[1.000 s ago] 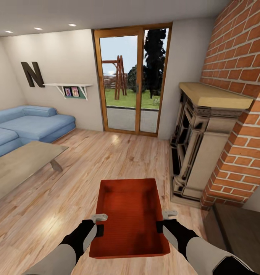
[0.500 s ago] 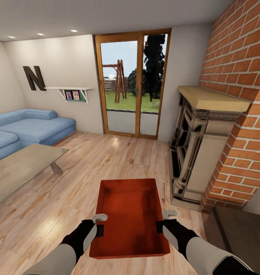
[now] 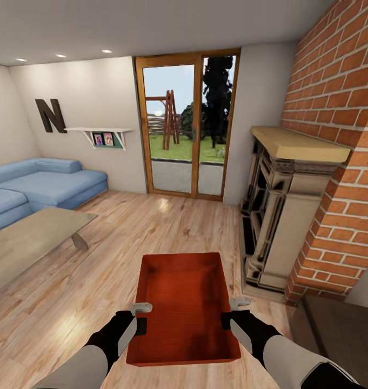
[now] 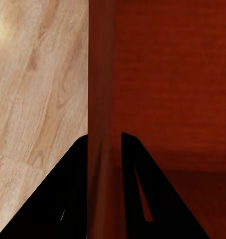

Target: Move the two storage containers from the living room to the garage. In the garage, place one container on the floor and stack the other container on top of it (either order is fine).

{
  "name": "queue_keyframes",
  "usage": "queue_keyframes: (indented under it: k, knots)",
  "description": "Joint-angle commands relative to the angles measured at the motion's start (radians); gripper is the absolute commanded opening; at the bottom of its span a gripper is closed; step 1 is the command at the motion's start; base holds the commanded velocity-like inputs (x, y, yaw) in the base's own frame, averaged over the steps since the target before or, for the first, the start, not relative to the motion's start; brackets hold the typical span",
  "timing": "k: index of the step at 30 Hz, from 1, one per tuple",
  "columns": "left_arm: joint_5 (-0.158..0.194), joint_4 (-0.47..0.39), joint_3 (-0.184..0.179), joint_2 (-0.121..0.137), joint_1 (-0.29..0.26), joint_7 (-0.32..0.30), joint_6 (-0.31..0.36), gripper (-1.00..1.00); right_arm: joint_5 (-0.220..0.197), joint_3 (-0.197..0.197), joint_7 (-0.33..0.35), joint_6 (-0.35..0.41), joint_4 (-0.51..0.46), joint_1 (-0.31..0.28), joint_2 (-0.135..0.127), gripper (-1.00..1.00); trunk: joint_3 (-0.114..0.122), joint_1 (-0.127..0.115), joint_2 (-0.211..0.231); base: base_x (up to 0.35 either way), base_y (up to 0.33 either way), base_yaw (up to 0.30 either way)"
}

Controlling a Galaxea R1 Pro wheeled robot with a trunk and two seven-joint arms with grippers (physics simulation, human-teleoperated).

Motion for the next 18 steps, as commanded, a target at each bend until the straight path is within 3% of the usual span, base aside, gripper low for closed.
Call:
queue_keyframes:
  k: [1,18]
  knots:
    - [-0.014,0.007,-0.007,0.001,0.0,0.04,0.009,-1.0,-0.01,0.02,-0.006,-0.029,-0.014,-0.001,-0.001,-1.0,0.0,0.001,-0.002,0.0,0.0,0.0]
    - [-0.014,0.006,-0.007,0.001,0.0,0.04,0.009,-1.0,-0.01,0.02,-0.006,-0.029,-0.014,-0.001,-0.001,-1.0,0.027,0.001,-0.002,0.0,0.0,0.0]
